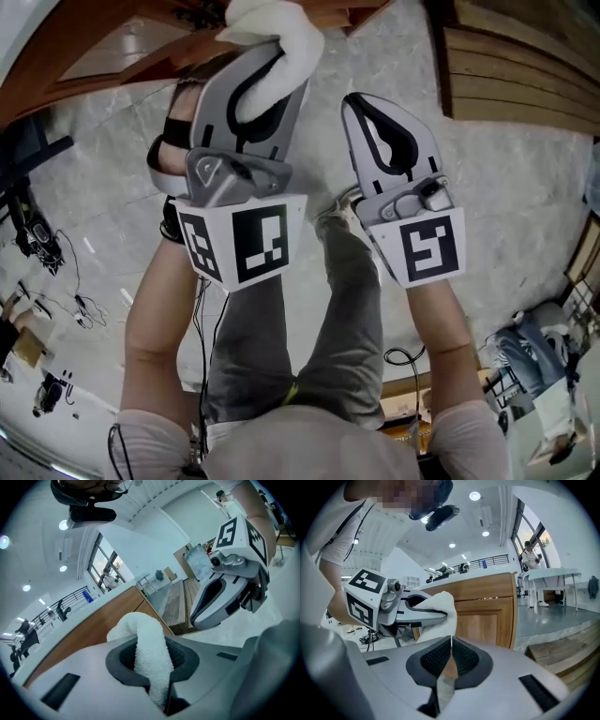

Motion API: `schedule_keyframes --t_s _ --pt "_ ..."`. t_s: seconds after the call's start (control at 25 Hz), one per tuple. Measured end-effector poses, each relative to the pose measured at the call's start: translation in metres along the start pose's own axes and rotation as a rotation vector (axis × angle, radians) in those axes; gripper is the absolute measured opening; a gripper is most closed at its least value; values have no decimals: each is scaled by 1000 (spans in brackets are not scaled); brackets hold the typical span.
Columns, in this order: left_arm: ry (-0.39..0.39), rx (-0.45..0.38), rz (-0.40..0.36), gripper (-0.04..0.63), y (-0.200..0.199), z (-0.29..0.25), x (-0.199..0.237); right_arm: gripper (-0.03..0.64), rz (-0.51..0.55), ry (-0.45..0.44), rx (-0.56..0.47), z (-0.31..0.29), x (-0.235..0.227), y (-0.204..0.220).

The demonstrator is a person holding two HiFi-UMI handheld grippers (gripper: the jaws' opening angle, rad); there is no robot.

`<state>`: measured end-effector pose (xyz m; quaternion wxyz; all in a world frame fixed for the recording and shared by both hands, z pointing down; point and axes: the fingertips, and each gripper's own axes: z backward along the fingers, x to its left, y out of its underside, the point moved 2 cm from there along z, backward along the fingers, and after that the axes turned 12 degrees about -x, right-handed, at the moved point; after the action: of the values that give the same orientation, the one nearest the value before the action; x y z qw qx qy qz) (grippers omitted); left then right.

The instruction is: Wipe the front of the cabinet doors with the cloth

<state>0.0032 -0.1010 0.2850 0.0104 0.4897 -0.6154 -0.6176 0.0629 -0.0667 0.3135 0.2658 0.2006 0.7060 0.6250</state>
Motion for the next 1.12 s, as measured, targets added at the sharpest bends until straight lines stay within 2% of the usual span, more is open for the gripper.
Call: schedule_keyframes --t_s 0.28,0.52,0.8,1.12 --pt "-54 31 16 72 -55 43 65 38 -1 -76 1 -13 40 -90" --pt "-96 88 36 72 -77 88 113 38 -7 -131 -15 -30 74 -147" --pt "-130 113 85 72 -127 127 153 38 -10 -130 -28 -22 97 -222" --pt "-148 80 138 72 -198 154 186 38 -20 -94 11 3 105 -282"
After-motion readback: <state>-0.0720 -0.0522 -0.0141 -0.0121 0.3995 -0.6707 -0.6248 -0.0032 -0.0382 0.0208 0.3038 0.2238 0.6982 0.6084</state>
